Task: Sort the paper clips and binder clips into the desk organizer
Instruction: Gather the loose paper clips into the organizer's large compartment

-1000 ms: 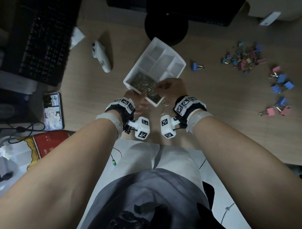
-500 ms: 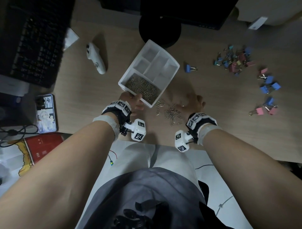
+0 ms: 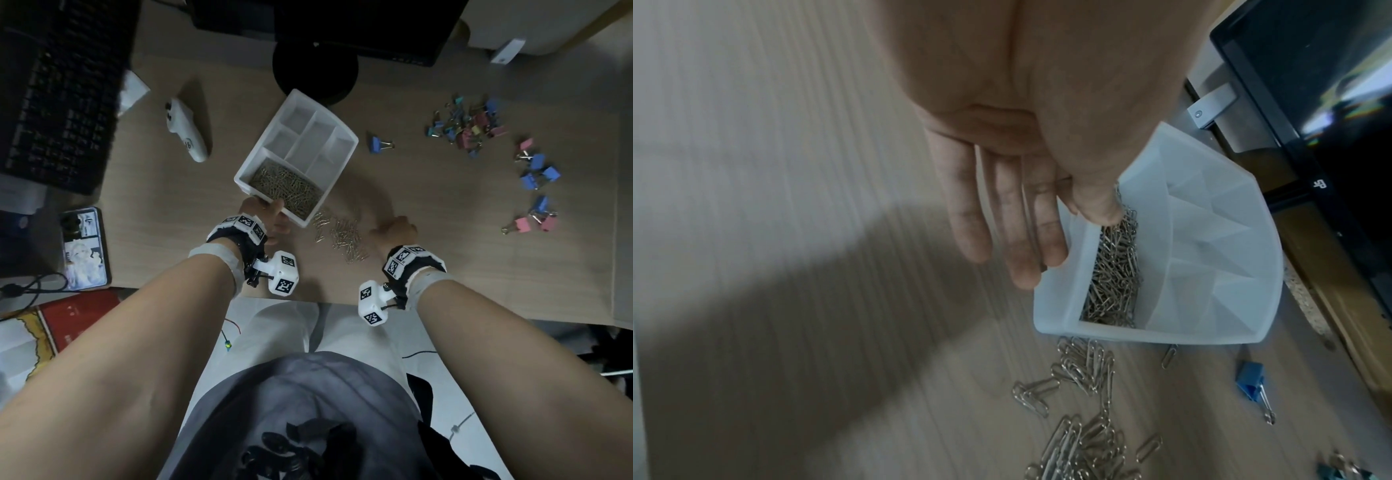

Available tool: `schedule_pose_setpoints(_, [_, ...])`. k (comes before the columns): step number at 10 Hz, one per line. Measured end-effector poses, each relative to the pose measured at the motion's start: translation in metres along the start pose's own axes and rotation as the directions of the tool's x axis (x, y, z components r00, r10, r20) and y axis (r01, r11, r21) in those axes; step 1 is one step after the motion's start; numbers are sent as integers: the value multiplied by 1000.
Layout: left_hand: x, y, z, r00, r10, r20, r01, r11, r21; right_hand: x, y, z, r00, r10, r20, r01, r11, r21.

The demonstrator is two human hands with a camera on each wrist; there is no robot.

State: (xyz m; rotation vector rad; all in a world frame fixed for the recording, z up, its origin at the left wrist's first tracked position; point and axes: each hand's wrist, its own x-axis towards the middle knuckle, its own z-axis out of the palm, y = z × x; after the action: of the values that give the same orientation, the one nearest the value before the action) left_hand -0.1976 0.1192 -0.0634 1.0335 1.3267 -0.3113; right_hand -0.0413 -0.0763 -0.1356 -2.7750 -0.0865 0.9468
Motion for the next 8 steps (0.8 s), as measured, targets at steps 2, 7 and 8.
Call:
schedule_pose_setpoints(2, [4,0,-3,998,-42,42,43,999,-16,-5,24,9,895,87,438,-184,965,185])
schedule_pose_setpoints(7, [11,-5,0,997,36,-72,-35,999,12,-18,-10,-10,989,98,-111,-82,986,142])
schedule_pose_setpoints(8, [10,-4,1,998,11,-56,-12,1000,-7,-16,-4,-1,998,57,-31,-51,983,179])
